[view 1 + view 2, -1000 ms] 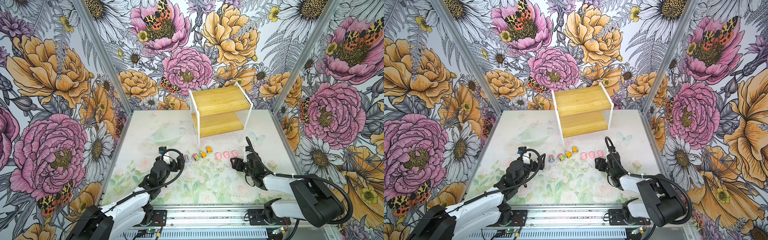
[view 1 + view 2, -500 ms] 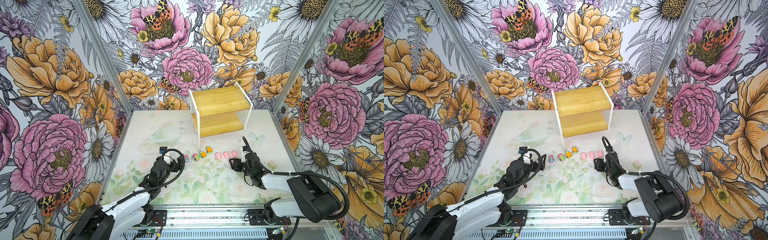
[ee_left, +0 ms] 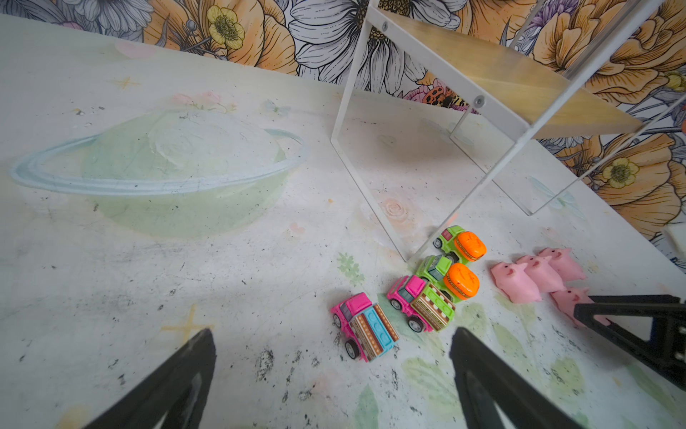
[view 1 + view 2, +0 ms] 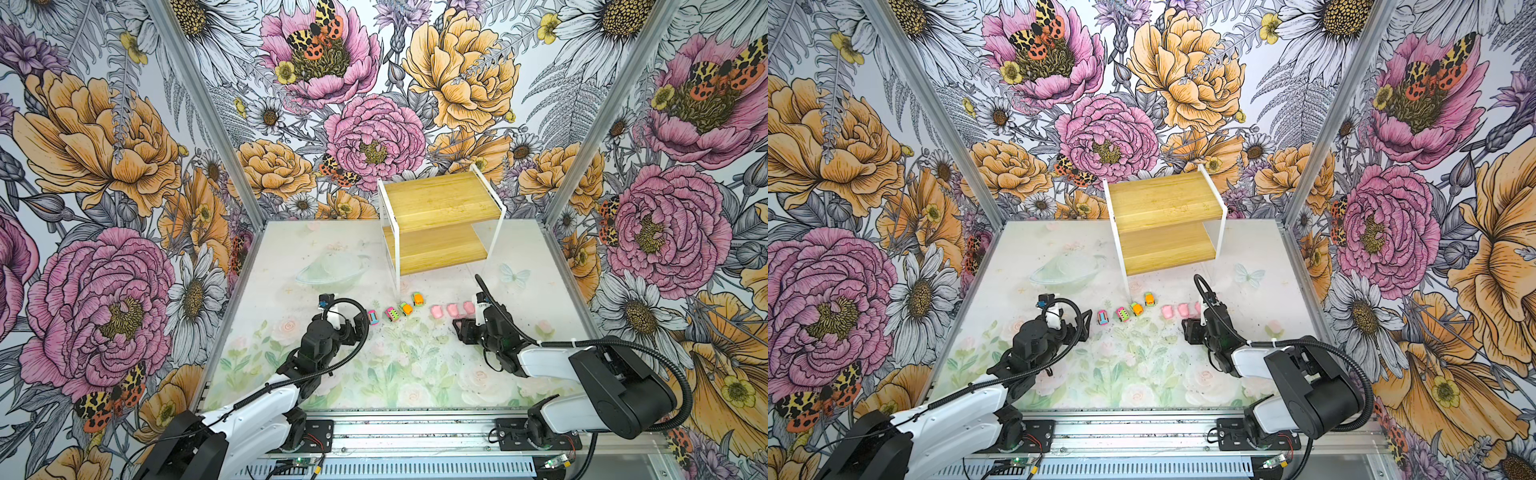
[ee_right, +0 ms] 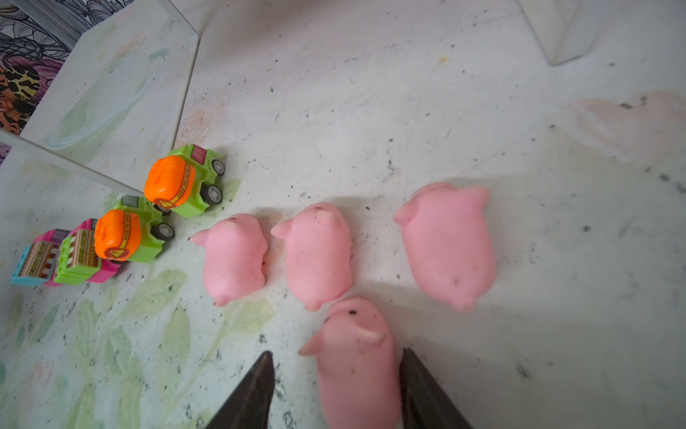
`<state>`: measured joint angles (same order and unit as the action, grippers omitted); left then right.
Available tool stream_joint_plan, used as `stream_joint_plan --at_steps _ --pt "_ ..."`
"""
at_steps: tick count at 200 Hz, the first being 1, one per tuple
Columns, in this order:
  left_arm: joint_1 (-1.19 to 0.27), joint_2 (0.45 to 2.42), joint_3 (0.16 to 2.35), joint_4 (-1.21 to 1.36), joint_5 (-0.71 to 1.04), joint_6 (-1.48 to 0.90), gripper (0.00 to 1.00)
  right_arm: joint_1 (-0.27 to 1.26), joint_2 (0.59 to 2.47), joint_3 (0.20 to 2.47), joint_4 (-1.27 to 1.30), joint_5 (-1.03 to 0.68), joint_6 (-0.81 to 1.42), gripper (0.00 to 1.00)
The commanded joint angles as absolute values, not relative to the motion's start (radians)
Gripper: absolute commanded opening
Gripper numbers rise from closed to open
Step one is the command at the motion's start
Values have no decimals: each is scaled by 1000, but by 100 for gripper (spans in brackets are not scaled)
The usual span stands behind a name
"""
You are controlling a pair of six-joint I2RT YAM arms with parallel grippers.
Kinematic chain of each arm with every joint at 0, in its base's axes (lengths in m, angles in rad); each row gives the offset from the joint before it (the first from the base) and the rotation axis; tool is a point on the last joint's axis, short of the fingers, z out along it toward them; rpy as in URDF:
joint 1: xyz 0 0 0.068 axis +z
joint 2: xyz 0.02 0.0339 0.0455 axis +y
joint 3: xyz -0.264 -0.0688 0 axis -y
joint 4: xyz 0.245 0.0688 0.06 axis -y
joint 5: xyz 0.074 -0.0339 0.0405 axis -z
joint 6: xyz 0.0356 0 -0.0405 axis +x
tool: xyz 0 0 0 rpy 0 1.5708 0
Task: Place and organize the plastic toys onto the shelf
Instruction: 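Lower the right gripper over the pink pig nearest the robot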
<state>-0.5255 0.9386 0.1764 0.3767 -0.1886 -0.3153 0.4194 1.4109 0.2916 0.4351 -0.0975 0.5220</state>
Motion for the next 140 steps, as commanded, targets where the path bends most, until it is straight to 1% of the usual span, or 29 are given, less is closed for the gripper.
stream_joint_plan --at_steps 1,12,37,99,140 --pt "-515 919 199 365 -173 -312 99 432 1392 278 379 -97 514 53" --pt "-514 918 199 364 -172 -311 99 433 1390 278 379 -98 512 51" --pt "-512 918 199 363 -169 -313 99 437 1391 286 368 -103 508 51" --pt "-512 923 199 365 -166 -316 99 445 1407 292 370 -31 515 49" --pt "-510 928 199 371 -165 -318 99 454 1417 294 375 -10 514 42"
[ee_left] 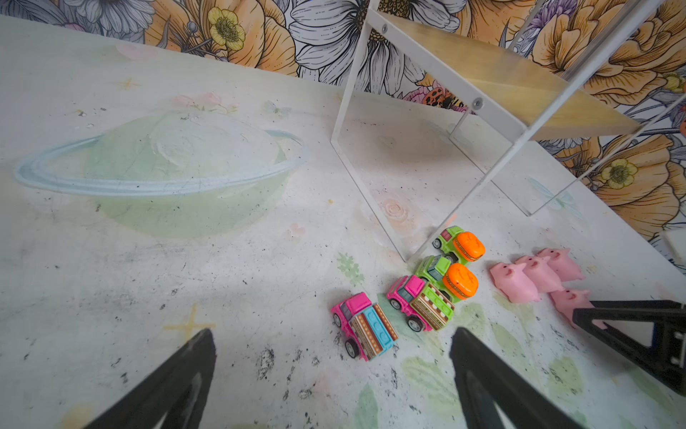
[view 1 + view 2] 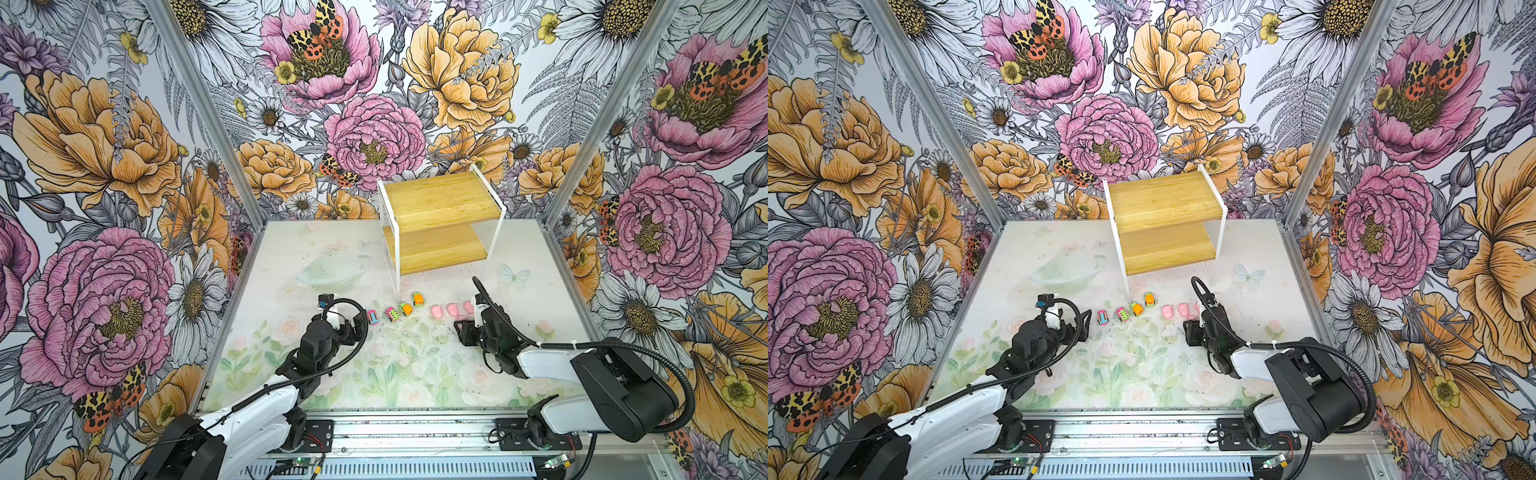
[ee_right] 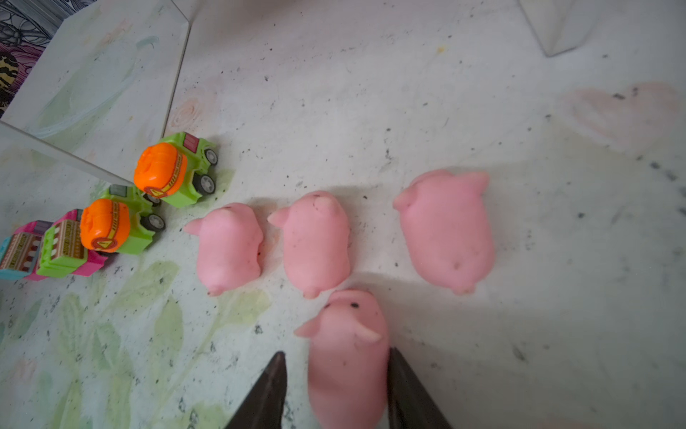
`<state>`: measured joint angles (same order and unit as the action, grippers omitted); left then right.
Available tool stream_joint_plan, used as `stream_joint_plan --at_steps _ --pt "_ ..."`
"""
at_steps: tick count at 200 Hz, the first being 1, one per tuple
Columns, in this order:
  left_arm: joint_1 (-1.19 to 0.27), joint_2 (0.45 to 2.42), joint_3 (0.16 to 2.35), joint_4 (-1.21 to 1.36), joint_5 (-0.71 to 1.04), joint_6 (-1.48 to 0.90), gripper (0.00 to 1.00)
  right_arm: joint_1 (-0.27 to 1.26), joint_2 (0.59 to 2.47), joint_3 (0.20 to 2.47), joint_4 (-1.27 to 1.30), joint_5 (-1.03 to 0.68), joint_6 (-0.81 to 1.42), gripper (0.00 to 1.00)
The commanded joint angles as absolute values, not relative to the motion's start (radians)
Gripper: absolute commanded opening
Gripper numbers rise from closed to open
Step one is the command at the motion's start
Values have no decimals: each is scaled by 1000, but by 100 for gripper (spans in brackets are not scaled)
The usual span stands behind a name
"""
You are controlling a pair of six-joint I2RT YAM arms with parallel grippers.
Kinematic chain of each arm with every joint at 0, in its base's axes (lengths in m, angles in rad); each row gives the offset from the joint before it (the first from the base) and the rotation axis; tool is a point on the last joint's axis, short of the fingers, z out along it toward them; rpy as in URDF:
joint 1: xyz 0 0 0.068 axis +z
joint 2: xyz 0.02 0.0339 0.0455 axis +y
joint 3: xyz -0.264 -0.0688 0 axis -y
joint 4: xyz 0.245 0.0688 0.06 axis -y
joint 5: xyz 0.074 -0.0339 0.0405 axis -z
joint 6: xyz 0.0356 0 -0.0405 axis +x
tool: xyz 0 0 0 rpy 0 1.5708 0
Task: Place and organize the plastic toys onto the shelf
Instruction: 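Lower the right gripper over the pink pig nearest the robot, then close the right gripper on the pink pig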
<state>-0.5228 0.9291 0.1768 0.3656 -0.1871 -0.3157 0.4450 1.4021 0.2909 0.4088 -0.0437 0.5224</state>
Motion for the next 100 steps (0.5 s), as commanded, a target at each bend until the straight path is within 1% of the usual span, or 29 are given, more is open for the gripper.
stream_joint_plan --at_steps 1,100 --pt "-510 929 199 371 -164 -318 99 455 1419 294 376 -10 515 42" --pt "-509 926 195 372 -163 -319 99 467 1409 288 382 -14 503 27"
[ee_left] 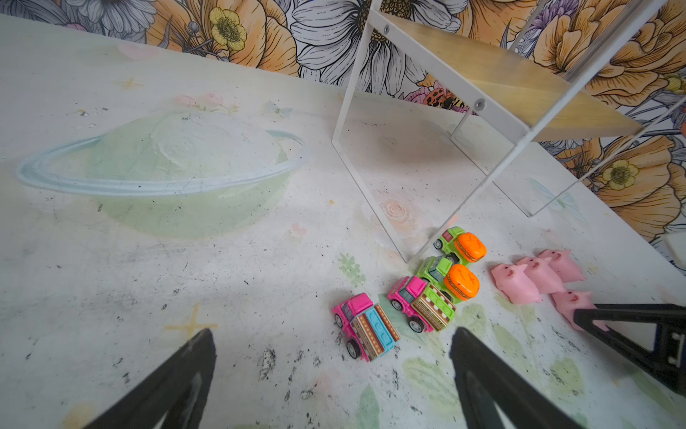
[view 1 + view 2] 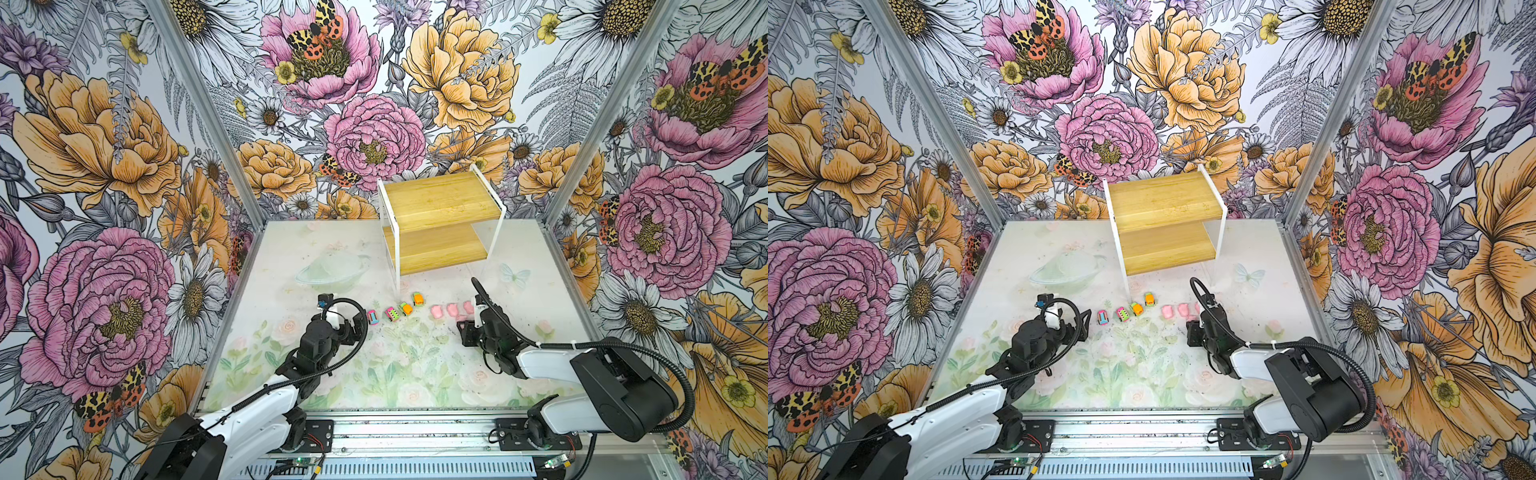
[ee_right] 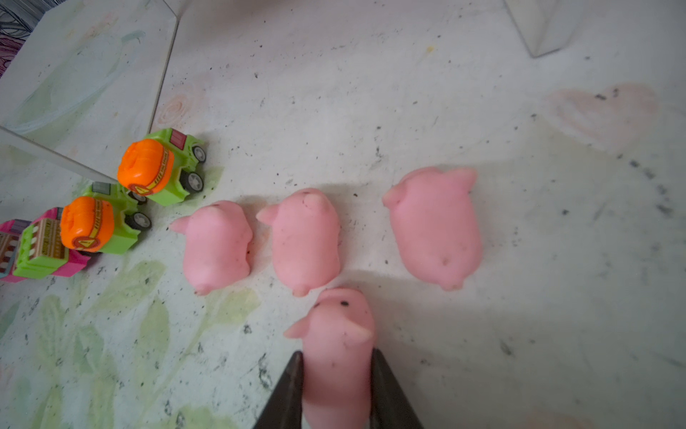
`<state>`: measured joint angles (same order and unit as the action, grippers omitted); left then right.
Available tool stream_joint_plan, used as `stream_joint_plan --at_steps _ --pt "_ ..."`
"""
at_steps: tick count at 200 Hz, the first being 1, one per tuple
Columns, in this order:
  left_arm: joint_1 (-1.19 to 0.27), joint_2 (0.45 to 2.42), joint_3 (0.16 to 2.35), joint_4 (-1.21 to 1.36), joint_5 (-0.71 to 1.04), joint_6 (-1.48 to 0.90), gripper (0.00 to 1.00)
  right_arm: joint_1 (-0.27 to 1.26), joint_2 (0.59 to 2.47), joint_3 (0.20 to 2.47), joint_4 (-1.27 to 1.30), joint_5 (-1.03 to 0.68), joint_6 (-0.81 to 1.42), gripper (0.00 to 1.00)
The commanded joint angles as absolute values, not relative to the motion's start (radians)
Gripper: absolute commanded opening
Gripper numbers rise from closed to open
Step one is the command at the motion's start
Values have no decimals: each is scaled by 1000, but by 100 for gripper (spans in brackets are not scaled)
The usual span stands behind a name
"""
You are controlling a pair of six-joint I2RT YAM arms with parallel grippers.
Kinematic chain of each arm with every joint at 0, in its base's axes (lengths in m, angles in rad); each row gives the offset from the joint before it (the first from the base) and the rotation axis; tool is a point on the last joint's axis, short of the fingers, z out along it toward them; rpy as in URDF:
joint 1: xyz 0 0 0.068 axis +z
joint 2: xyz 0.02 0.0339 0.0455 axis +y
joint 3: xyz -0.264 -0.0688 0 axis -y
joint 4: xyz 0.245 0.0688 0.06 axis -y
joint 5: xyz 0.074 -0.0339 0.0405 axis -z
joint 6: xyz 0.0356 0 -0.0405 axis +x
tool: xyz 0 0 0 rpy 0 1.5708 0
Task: Place and organize the plastic toys onto the shelf
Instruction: 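Close the right gripper on the pink pig, then lift the pig and carry it toward the lower wooden shelf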
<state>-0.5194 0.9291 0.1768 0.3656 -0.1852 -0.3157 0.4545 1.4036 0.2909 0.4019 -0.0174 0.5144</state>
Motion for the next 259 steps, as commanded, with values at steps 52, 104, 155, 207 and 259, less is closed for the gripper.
stream_joint_plan --at_steps 52,104,155,207,259 --pt "-508 920 195 366 -163 -318 99 468 1348 273 364 -21 503 25" --pt "-504 922 195 370 -160 -318 99 470 1151 253 253 -7 504 24" --pt "-501 941 196 383 -151 -318 99 468 947 316 95 8 465 24" --pt "-499 972 202 410 -143 -318 99 454 982 524 1 -4 341 24" --pt "-484 963 201 402 -135 -305 99 322 1185 766 -28 -164 258 24"
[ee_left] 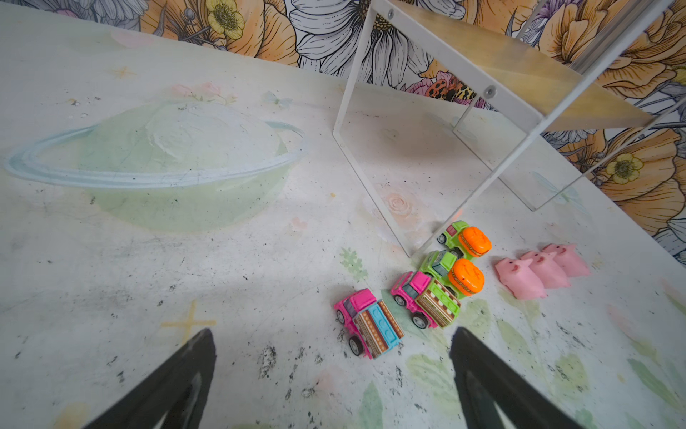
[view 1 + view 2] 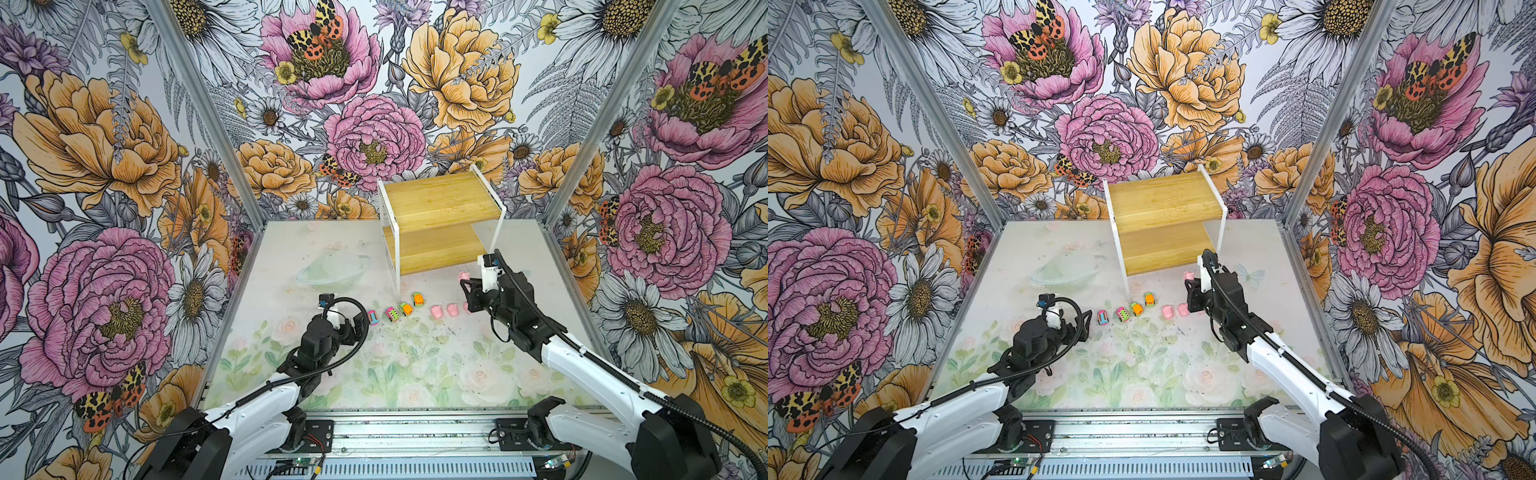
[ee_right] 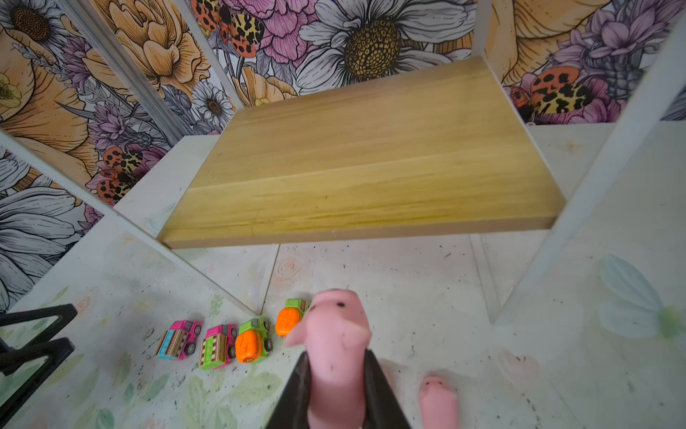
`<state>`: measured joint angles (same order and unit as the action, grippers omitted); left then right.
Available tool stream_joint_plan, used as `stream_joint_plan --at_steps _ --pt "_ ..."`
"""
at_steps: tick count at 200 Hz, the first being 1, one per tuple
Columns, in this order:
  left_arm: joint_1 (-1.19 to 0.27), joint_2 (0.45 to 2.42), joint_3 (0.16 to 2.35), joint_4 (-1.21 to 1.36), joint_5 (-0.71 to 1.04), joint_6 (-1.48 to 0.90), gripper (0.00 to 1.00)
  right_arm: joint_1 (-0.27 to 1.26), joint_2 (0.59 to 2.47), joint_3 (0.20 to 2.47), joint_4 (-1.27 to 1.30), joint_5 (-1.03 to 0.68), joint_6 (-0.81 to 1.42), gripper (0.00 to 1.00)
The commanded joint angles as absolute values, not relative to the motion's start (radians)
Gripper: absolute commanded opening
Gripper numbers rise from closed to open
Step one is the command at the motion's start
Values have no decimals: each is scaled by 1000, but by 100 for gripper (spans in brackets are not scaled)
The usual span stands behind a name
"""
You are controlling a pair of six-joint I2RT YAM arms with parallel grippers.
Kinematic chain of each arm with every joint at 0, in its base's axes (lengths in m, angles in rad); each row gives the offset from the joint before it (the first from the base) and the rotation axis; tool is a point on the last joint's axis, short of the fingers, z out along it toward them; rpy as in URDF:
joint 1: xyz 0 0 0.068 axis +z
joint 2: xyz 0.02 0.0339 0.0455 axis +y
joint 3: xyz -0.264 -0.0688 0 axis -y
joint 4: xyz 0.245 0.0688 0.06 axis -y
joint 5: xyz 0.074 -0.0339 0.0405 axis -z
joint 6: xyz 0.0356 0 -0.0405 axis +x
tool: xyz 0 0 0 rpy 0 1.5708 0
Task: Place and organize the plastic toys onto the shelf
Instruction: 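Lift the pig and carry it toward the lower wooden shelf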
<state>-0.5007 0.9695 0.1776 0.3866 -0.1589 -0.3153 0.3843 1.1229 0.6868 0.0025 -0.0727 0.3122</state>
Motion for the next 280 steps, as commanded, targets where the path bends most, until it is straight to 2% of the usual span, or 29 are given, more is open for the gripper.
stream_joint_plan --at_steps 1,40,88,161,280 --pt "-483 963 201 400 -135 -306 99 319 1188 769 -28 -167 258 24" --pt "-468 950 189 404 -129 -314 99 235 1243 849 -26 -213 238 23" --pt "-466 948 186 408 -129 -317 99 216 1290 868 32 -233 245 23" --pt "-465 980 195 422 -110 -311 99 201 1320 772 257 -193 363 22" --pt "-465 971 193 422 -104 -310 99 198 1324 707 374 -104 424 22"
